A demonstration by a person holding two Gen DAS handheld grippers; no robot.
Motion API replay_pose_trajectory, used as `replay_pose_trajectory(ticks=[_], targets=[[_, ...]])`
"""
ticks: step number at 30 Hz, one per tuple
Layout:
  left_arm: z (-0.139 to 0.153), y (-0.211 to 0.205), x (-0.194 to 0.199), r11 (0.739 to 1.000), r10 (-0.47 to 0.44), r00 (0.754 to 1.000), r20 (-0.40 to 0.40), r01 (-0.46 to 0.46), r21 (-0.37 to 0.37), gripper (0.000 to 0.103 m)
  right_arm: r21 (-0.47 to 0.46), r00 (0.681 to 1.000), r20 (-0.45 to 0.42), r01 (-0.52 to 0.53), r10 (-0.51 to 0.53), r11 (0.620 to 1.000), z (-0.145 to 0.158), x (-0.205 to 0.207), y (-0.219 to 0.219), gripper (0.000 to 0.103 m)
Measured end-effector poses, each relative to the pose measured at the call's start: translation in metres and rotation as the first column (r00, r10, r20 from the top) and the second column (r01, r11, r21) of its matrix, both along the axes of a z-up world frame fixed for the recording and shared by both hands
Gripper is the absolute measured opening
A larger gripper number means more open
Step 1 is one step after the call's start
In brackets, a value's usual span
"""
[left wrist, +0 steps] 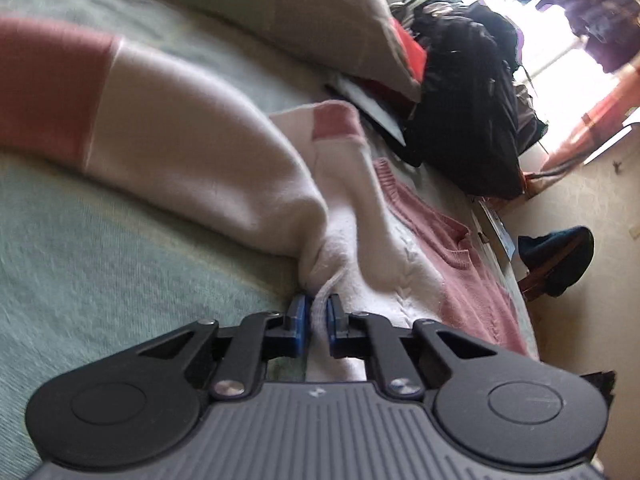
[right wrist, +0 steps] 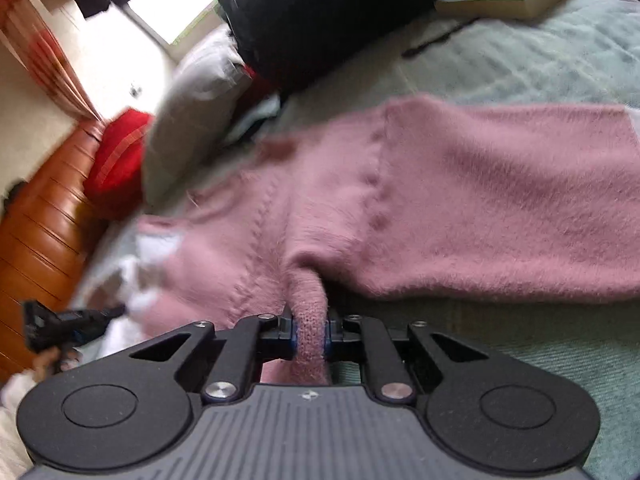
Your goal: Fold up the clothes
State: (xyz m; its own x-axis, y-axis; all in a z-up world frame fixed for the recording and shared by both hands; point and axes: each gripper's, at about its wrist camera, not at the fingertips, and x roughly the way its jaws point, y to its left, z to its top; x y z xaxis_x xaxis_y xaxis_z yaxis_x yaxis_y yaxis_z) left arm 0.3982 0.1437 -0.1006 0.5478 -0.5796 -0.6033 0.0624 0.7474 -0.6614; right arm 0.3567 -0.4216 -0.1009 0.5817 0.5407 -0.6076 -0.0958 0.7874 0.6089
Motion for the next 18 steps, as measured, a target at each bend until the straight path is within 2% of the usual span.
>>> replay_pose_trajectory(ticks=[3,5,7,9,13,18], targets=[[0.000,0.004,-0.007,0.999,-0.012,1.000,-0.027,0.011,-0.030,0.012,0.096,0.999,-0.028,0.034,-0.031,0.995,-0.005,-0.006,-0.012,0.022],[0.000,0.008,-0.015,0.999,-0.023,0.999,-0.044,0.021,-0.044,0.018,0.138,0.998,-0.045,0.044,-0.038,0.989,-0.006,-0.018,-0.020,0.028],[0.001,0.013,-0.029,0.997,-0.045,0.997,-0.060,0.041,-0.064,0.027,0.174,0.997,-0.063,0.049,-0.038,0.984,-0.004,-0.035,-0.026,0.036],[0.001,0.014,-0.045,0.995,-0.067,0.995,-0.077,0.060,-0.082,0.033,0.214,0.996,-0.089,0.045,-0.027,0.976,-0.005,-0.059,-0.030,0.050],[0.001,0.019,-0.087,0.991,-0.098,0.990,-0.102,0.087,-0.106,0.041,0.244,0.990,-0.140,0.041,-0.007,0.969,-0.007,-0.111,-0.027,0.052],[0.005,0.022,-0.138,0.986,-0.152,0.981,-0.117,0.143,-0.090,0.046,0.262,0.981,-0.193,0.033,0.019,0.964,-0.012,-0.177,-0.017,0.057]])
